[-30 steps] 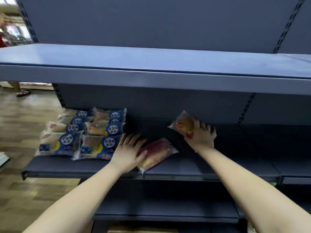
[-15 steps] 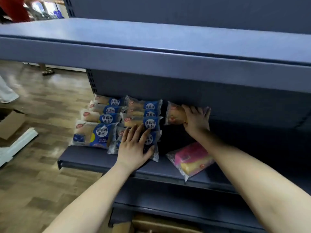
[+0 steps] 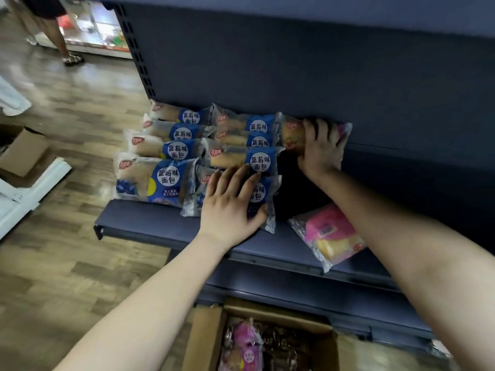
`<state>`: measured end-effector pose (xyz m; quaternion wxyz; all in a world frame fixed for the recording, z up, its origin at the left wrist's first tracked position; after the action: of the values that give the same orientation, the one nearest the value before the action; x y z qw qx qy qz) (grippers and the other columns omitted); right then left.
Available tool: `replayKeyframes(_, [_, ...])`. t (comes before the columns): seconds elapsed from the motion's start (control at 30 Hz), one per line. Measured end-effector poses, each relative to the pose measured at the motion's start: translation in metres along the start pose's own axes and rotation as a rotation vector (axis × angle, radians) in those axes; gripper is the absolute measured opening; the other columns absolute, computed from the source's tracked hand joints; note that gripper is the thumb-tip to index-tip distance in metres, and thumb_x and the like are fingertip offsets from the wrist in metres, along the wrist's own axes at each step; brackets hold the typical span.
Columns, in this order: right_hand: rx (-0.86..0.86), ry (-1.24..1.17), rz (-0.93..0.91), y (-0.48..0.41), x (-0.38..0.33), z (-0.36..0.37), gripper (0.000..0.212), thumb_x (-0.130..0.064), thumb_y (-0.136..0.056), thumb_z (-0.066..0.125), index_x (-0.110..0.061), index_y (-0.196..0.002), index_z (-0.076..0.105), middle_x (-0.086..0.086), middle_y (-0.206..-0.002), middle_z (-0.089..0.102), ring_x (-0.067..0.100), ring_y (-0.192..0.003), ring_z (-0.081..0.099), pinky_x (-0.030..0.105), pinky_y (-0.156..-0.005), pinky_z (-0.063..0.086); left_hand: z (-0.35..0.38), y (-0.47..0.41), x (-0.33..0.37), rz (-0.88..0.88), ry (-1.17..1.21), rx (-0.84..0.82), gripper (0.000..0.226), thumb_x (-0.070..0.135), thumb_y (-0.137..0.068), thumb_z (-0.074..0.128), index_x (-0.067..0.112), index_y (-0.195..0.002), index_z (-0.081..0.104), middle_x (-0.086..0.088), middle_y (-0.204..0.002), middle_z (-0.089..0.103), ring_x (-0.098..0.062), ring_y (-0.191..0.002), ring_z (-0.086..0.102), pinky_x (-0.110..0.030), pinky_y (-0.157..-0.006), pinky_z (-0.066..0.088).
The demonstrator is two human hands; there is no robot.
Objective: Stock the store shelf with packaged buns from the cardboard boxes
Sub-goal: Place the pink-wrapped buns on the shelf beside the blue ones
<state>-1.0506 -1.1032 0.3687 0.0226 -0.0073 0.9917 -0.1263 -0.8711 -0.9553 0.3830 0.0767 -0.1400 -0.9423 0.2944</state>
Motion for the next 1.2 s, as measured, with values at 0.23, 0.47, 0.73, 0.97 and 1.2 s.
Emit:
replayKeyframes(0.23, [-0.075, -0.029, -0.052, 0.000, 0.001, 0.000, 0.095, -0.034, -0.075, 0.068, -0.022, -0.150, 0.011, 0.011, -0.150, 0.015, 0.039, -0.140, 0.009, 0.064, -0.112, 0.005, 0.001, 0.000, -0.001, -0.001, 0.002, -0.014, 0.055, 0.046, -0.080, 0.052, 0.015, -0.123, 0.062, -0.008, -0.134, 0.055, -0.032, -0.123, 0.050, -0.045, -0.109, 0.027])
replayKeyframes(0.47, [-0.055, -0.133, -0.077, 0.032, 0.017, -0.037, 0.087, -0.032, -0.080, 0.063, -0.025, -0.151, 0.013, 0.004, -0.157, 0.006, 0.033, -0.145, -0.002, 0.067, -0.108, 0.000, 0.002, 0.000, 0.000, 0.012, 0.017, -0.029, 0.054, 0.047, -0.081, 0.050, 0.013, -0.122, 0.061, -0.009, -0.133, 0.056, -0.033, -0.121, 0.050, -0.046, -0.107, 0.029])
replayKeyframes(0.73, [-0.118, -0.046, -0.027, 0.107, 0.069, -0.064, 0.071, -0.029, -0.087, 0.054, -0.025, -0.148, 0.019, 0.004, -0.156, 0.005, 0.033, -0.144, 0.000, 0.069, -0.109, 0.006, -0.002, 0.004, 0.006, 0.035, -0.017, -0.109, 0.053, 0.043, -0.091, 0.036, 0.009, -0.126, 0.058, -0.018, -0.135, 0.053, -0.039, -0.122, 0.050, -0.054, -0.107, 0.030])
replayKeyframes(0.97, [-0.186, -0.050, 0.003, 0.149, 0.103, -0.072, 0.064, -0.034, -0.094, 0.048, -0.029, -0.150, 0.016, -0.001, -0.158, 0.000, 0.030, -0.144, 0.003, 0.064, -0.112, 0.004, -0.009, 0.026, 0.088, 0.367, 0.129, -0.205, 0.058, 0.050, -0.085, 0.044, 0.011, -0.127, 0.053, -0.018, -0.136, 0.050, -0.040, -0.119, 0.050, -0.052, -0.104, 0.037])
replayKeyframes(1.2, [-0.230, -0.138, 0.010, 0.184, 0.095, -0.065, 0.057, -0.023, -0.096, 0.039, -0.029, -0.149, 0.022, -0.001, -0.159, 0.003, 0.035, -0.142, 0.013, 0.057, -0.112, 0.018, 0.029, 0.043, 0.134, 0.262, 0.087, -0.577, 0.090, 0.057, -0.080, 0.061, 0.027, -0.150, 0.013, -0.010, -0.157, 0.013, -0.038, -0.134, 0.027, -0.043, -0.110, 0.027])
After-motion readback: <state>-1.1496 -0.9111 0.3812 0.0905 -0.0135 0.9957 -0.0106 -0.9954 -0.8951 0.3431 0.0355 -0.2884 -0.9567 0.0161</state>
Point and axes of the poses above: each hand's wrist, its own y-axis away from the middle knuckle, its own z-axis out of the palm, x = y × z, the point moved 9 cm from there along -y, towards the middle knuckle
